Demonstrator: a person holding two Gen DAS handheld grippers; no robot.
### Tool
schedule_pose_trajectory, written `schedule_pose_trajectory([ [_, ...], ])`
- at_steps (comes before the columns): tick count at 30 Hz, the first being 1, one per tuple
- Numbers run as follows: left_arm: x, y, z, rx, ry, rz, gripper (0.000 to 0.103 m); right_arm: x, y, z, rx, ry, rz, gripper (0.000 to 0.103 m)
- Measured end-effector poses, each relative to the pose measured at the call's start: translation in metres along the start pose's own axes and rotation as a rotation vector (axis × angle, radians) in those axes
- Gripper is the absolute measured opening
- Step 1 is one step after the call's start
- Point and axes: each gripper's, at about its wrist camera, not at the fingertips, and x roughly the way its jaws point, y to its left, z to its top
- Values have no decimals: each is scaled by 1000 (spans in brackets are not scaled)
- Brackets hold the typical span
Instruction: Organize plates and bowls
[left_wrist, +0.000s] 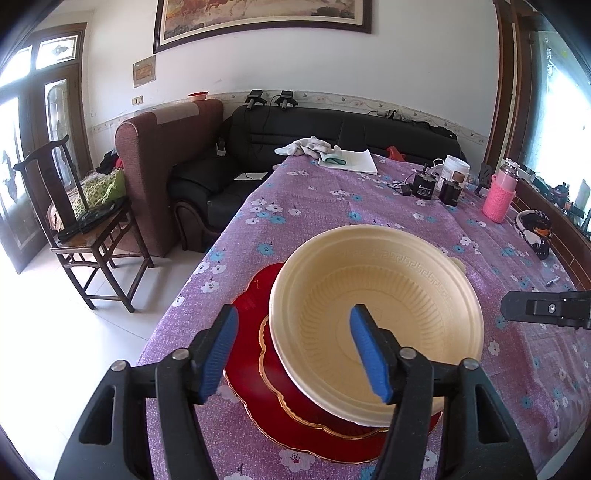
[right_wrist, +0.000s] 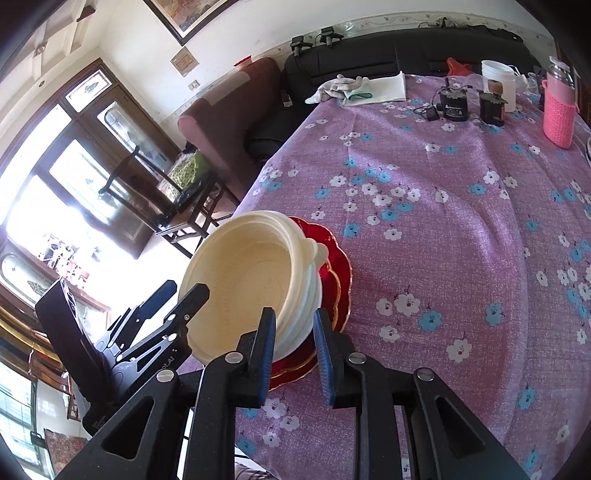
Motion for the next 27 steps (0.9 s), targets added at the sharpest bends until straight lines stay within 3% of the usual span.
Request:
schedule_pose_trajectory([
  [2, -3, 2, 0, -8, -1, -1, 73, -1, -5, -1, 12, -7, -7, 35],
  [4, -6, 5, 0, -25, -3, -14, 78, -2, -12, -2, 22, -20, -18, 52],
  [6, -10, 10, 0, -45, -4, -37, 80, -4, -19, -4, 36, -43, -35, 55],
  [12, -22, 42, 0, -151, 0, -120, 87, -9, -41, -8, 63, -100, -71, 55],
  [18, -14, 87, -12, -279, 63, -86, 89, 5, -50, -16, 51, -62, -46, 55],
  [23, -2, 93, -26, -270, 135, -65, 90, 19, -51, -19, 46, -14, -24, 54],
  [27, 1, 88, -26, -262, 138, -87, 90, 24, -54, -20, 57, 9, 4, 34],
])
